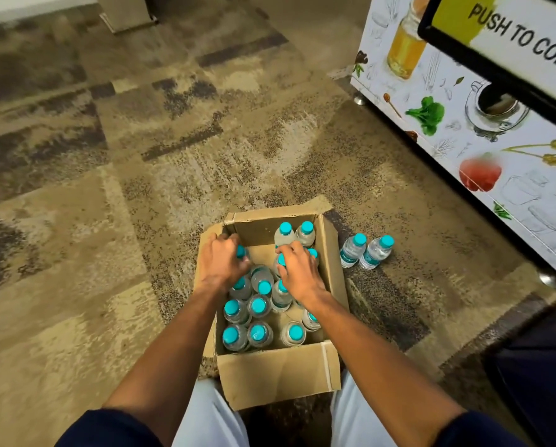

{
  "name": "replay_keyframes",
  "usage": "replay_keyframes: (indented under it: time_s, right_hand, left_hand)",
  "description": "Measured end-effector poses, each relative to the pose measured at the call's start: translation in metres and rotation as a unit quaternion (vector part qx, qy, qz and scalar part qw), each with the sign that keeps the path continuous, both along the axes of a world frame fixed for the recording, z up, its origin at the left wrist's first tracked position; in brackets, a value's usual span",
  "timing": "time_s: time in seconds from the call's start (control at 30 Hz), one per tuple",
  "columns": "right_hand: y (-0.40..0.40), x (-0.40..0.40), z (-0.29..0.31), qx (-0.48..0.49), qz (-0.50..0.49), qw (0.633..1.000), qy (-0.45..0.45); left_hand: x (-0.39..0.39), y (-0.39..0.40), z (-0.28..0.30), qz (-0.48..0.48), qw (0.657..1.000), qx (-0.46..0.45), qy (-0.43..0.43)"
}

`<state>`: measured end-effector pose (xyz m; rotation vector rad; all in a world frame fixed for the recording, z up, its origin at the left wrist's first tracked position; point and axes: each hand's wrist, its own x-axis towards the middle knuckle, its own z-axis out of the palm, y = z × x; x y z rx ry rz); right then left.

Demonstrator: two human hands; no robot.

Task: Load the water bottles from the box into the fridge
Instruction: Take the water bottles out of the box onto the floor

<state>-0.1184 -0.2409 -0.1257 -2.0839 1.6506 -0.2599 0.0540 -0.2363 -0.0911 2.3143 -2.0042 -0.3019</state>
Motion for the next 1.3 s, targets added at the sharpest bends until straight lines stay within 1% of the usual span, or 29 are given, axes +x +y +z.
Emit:
replay_keyframes:
  time_s: [0.1,0.27,0.4,0.53,0.6,0.67,0.8,0.97,1.07,1.2,1.3]
  right_hand:
    - [-0.003,-0.004,0.016,-0.012,0.001,0.999,-0.041]
    - [-0.008,-0.019,0.048,-0.048,-0.007,0.994,-0.102]
    - [-0.010,-0.039,0.076,-0.080,-0.020,0.988,-0.132]
    - [-0.008,-0.066,0.103,-0.113,-0.046,0.979,-0.166]
    - [-0.006,-0.082,0.112,-0.133,-0.070,0.974,-0.169]
    - [-0.005,-0.100,0.114,-0.161,-0.087,0.972,-0.148]
    - [-0.005,-0.136,0.106,-0.177,-0.123,0.971,-0.100]
    - [0.003,-0.172,0.078,-0.153,-0.169,0.971,-0.076]
    - [0.008,-0.188,0.052,-0.125,-0.186,0.972,-0.070]
    - [0.011,-0.197,0.018,-0.076,-0.198,0.976,-0.058]
    - [0.012,-0.204,-0.007,-0.050,-0.205,0.977,-0.037]
  left_hand:
    - [0.002,-0.006,0.018,0.004,0.999,-0.020,0.033]
    - [-0.010,-0.014,0.048,-0.031,0.997,-0.048,0.060]
    - [-0.040,-0.016,0.078,-0.069,0.991,-0.081,0.074]
    - [-0.075,-0.018,0.094,-0.102,0.980,-0.125,0.116]
    - [-0.094,-0.017,0.100,-0.113,0.975,-0.139,0.132]
    - [-0.114,-0.016,0.105,-0.124,0.970,-0.153,0.139]
    - [-0.150,-0.019,0.101,-0.153,0.964,-0.150,0.159]
    - [-0.189,-0.019,0.075,-0.181,0.963,-0.105,0.171]
    - [-0.207,-0.019,0.047,-0.210,0.967,-0.063,0.133]
    - [-0.219,-0.016,0.010,-0.235,0.967,-0.036,0.086]
    - [-0.228,-0.017,-0.011,-0.257,0.966,-0.022,0.028]
